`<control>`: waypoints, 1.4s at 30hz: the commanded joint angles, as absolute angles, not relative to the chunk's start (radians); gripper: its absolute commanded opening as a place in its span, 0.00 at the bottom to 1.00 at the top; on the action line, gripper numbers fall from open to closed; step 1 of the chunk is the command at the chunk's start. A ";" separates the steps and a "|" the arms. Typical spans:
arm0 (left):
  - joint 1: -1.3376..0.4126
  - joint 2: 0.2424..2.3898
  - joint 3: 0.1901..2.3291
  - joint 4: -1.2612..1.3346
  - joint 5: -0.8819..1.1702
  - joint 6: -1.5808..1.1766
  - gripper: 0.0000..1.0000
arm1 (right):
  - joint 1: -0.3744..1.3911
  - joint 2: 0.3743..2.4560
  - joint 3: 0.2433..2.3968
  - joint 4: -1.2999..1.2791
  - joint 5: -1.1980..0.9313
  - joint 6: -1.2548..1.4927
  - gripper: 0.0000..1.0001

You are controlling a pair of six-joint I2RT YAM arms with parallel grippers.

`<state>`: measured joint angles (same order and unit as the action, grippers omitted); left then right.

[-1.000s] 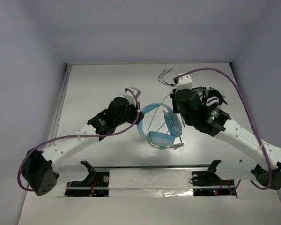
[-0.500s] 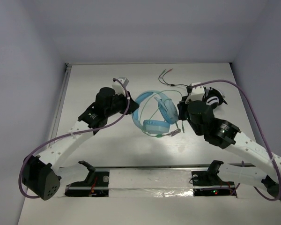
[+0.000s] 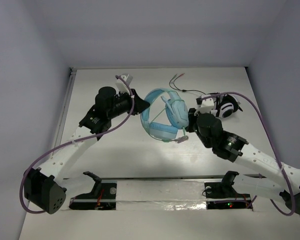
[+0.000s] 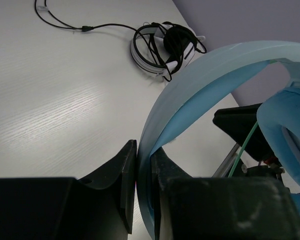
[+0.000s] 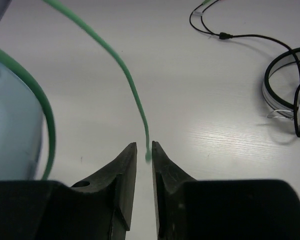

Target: Wrap the headphones

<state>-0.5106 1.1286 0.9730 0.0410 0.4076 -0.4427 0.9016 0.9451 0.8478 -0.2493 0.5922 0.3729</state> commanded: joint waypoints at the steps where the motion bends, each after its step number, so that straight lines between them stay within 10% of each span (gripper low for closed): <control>1: -0.514 1.103 1.063 0.205 0.425 -0.549 0.00 | 0.900 0.914 0.810 -0.140 0.569 0.419 0.25; 12: -0.514 1.085 1.029 0.229 0.342 -0.580 0.00 | 0.900 0.775 0.686 -0.164 0.596 0.572 0.36; 27: -0.747 1.083 0.930 0.146 0.080 -0.512 0.00 | 0.900 0.572 0.776 -0.523 0.908 0.798 0.77; 42: -0.744 1.256 0.834 0.307 -0.112 -0.589 0.00 | 0.900 0.620 0.787 -0.466 0.850 0.745 0.83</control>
<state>-0.7685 1.2427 0.7849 0.1364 -0.0143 -0.5198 0.9016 0.6109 0.7712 -0.5110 0.8536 0.7551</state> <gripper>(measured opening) 0.098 0.826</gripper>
